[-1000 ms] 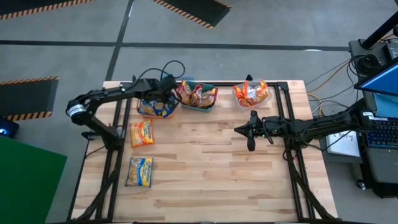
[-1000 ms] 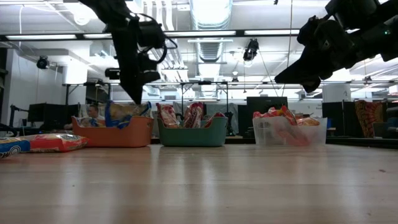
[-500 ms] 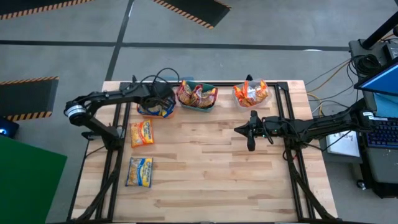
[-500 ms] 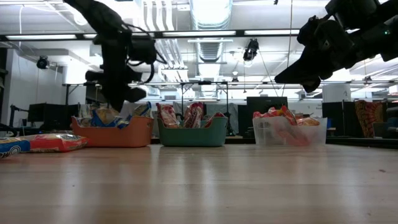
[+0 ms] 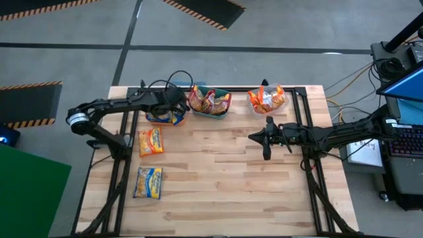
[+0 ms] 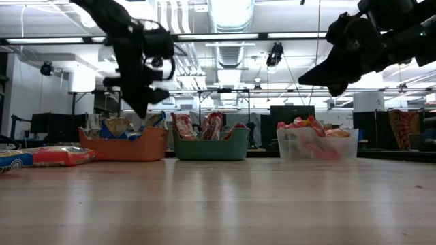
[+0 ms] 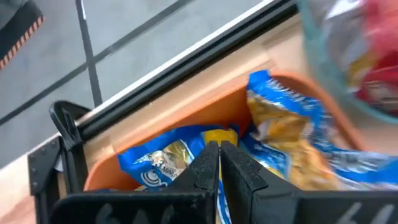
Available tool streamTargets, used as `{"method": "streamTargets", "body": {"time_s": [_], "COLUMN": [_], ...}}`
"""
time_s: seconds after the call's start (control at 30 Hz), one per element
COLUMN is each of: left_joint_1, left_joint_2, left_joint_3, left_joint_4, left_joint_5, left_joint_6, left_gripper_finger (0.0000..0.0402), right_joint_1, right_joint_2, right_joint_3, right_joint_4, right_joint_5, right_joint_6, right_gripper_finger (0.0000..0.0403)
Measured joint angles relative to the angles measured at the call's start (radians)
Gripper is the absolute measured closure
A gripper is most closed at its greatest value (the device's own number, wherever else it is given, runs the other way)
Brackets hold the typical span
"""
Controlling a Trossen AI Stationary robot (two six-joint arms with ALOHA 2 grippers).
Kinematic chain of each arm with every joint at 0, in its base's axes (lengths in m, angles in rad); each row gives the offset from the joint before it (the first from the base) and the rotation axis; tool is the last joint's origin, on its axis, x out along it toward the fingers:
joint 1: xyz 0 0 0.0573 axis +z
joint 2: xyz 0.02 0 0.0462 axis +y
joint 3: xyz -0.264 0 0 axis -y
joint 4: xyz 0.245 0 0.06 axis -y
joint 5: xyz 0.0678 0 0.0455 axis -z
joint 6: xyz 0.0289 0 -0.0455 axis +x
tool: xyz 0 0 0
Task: Sort Maruchan noodles
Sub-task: Put the orange noodle pack into the transparent bin
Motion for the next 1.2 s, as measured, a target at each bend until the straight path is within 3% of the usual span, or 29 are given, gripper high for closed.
{"method": "streamTargets", "body": {"time_s": [0.17, 0.37, 0.53, 0.73, 0.93, 1.2], "left_joint_1": [-0.096, -0.265, -0.428, -0.557, -0.574, -0.574], "left_joint_2": [-0.081, -0.192, -0.212, -0.153, -0.030, 0.132], "left_joint_3": [0.046, 0.036, 0.022, 0.021, 0.018, 0.007], "left_joint_4": [-0.082, -0.142, -0.188, -0.395, -0.764, -0.811], "left_joint_5": [0.012, 0.257, 0.310, 0.312, 0.346, 0.340], "left_joint_6": [0.011, -0.091, -0.222, -0.468, -0.778, -0.831], "left_gripper_finger": [0.0401, 0.0401, 0.0401, 0.0401, 0.0401, 0.0401], "right_joint_1": [-0.026, -0.039, -0.039, -0.039, -0.039, -0.039], "right_joint_2": [0.000, 0.000, 0.000, 0.000, 0.000, 0.000], "right_joint_3": [0.000, 0.000, 0.000, 0.027, 0.065, 0.091], "right_joint_4": [0.019, 0.018, 0.019, 0.021, 0.010, 0.009], "right_joint_5": [-0.001, -0.001, -0.001, -0.001, -0.002, -0.002], "right_joint_6": [-0.008, -0.007, -0.007, -0.021, -0.037, -0.101], "right_gripper_finger": [0.0394, 0.0394, 0.0394, 0.0394, 0.0394, 0.0394]}}
